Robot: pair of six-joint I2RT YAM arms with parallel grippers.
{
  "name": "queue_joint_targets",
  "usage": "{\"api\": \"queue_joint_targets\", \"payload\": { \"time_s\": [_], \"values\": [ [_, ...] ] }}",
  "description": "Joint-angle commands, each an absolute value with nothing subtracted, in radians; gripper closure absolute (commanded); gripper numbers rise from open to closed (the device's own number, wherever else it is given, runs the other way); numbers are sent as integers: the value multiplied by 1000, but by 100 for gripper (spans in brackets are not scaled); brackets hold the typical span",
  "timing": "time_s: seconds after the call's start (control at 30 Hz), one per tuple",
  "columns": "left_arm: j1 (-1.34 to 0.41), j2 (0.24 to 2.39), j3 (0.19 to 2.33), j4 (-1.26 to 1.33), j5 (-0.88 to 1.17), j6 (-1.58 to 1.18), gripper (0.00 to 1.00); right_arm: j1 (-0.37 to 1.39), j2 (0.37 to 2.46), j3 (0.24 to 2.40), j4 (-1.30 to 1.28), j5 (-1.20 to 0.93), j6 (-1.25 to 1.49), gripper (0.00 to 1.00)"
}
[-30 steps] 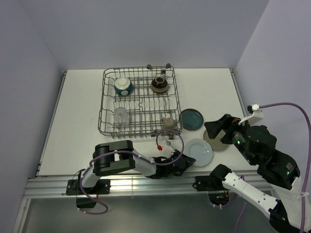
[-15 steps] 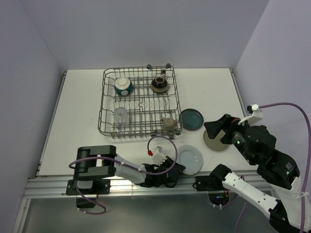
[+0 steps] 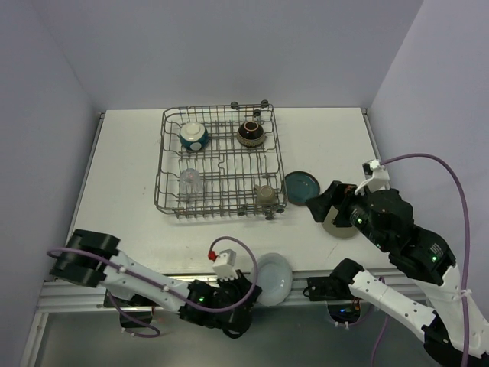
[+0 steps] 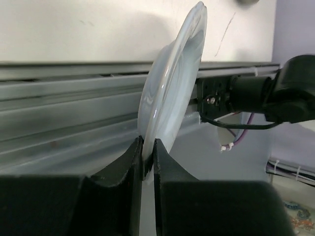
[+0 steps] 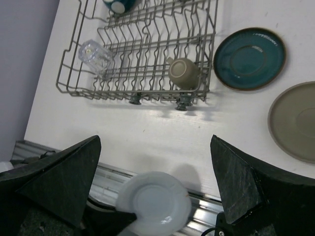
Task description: Load the mixed dishes into the dish rack
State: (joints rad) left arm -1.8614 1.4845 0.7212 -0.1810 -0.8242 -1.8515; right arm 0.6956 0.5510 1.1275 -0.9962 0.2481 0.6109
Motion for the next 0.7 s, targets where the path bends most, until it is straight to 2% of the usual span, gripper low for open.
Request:
{"api": "queue_joint_targets", "payload": {
  "time_s": [0.0,0.13,0.3,0.5,0.67],
  "values": [
    [-1899,1318,706,-431,-1049,-1966,100,690,566,1089,-928,150,594,0],
    [-1956,1160,709,-627,-1169,-2080,100,690,561,1016,-873,52,580,0],
    [-2016,957,732,-828,-1265,-2157,100,690,557,921,-721,-254,535,0],
    [-2026,721,625,-654,-1313,-1975,100,692,574,830,-536,-471,569,0],
    [-2028,522,505,-357,-1310,-1726,100,690,623,761,-375,-601,606,1]
  ]
}}
